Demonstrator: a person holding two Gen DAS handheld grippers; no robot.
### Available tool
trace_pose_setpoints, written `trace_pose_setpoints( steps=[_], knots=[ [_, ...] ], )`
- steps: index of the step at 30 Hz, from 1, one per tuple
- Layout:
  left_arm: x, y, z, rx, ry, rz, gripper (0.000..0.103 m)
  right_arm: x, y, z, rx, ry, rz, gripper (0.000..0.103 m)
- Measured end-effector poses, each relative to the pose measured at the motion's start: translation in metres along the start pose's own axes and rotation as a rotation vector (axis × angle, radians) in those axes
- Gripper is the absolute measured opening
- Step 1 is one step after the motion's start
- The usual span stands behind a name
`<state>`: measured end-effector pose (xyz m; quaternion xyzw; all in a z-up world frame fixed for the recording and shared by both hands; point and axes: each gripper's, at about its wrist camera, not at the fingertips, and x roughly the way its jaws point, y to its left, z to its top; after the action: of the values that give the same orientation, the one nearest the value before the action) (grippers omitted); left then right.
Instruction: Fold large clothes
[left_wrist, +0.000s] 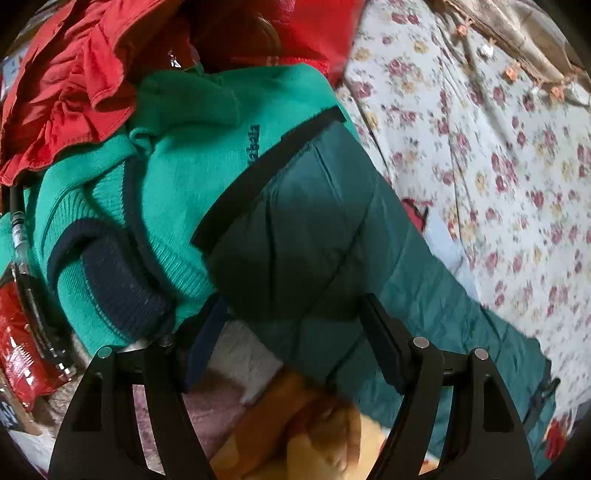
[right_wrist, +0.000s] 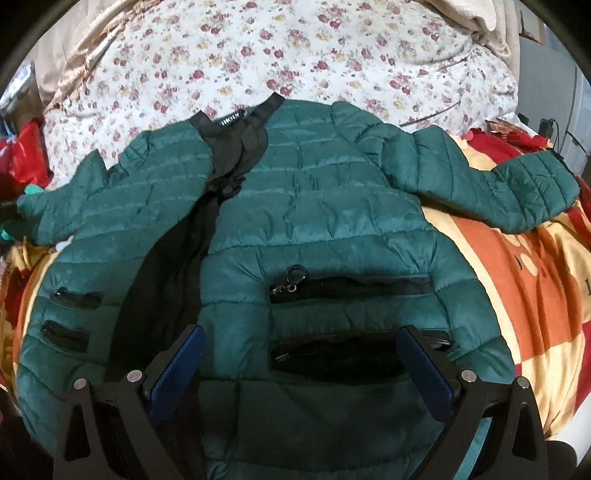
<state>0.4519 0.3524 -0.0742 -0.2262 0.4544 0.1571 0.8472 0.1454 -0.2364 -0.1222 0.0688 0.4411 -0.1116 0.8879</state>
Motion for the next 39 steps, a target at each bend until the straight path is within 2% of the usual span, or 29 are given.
trace_pose_setpoints(
  steps=[1, 2, 4, 7, 13, 18, 22, 25, 27, 30, 34, 36, 39],
  knots=[
    [-0.001, -0.002, 0.000, -0.003, -0.011, 0.019, 0.051, 0.001, 0.001, 0.000, -0.005, 0.001, -0.006, 0.102],
    [0.000, -0.004, 0.001, 0.002, -0.010, 0.036, 0.035, 0.001, 0.001, -0.001, -0.008, -0.001, -0.007, 0.102],
    [-0.002, -0.005, 0.002, 0.013, 0.014, 0.040, 0.014, -0.001, 0.002, 0.000, -0.011, -0.004, 0.000, 0.099],
    [-0.021, -0.009, -0.002, 0.031, 0.003, 0.027, 0.008, -0.008, 0.001, 0.000, -0.012, -0.016, 0.021, 0.097],
    [-0.090, -0.044, -0.020, 0.113, -0.076, -0.037, 0.008, -0.028, -0.001, -0.002, -0.007, -0.067, 0.045, 0.096],
    [-0.159, -0.103, -0.056, 0.234, -0.109, -0.213, 0.007, -0.046, -0.007, -0.005, 0.012, -0.105, 0.067, 0.096],
    [-0.197, -0.171, -0.115, 0.381, -0.078, -0.377, 0.007, -0.054, -0.018, -0.006, 0.053, -0.113, 0.082, 0.096],
    [-0.200, -0.221, -0.168, 0.482, 0.005, -0.477, 0.007, -0.058, -0.029, -0.009, 0.076, -0.115, 0.078, 0.096],
    [-0.197, -0.250, -0.207, 0.547, 0.047, -0.511, 0.007, -0.059, -0.037, -0.011, 0.092, -0.115, 0.061, 0.096],
    [-0.182, -0.289, -0.267, 0.645, 0.112, -0.519, 0.007, -0.057, -0.057, -0.016, 0.143, -0.101, 0.048, 0.096],
    [-0.143, -0.328, -0.340, 0.789, 0.192, -0.421, 0.008, -0.050, -0.080, -0.020, 0.204, -0.070, 0.033, 0.096],
    [-0.131, -0.334, -0.364, 0.844, 0.233, -0.401, 0.009, -0.047, -0.088, -0.021, 0.215, -0.053, 0.009, 0.096],
    [-0.132, -0.329, -0.384, 0.879, 0.228, -0.412, 0.017, -0.044, -0.093, -0.023, 0.217, -0.040, -0.027, 0.096]
  ],
)
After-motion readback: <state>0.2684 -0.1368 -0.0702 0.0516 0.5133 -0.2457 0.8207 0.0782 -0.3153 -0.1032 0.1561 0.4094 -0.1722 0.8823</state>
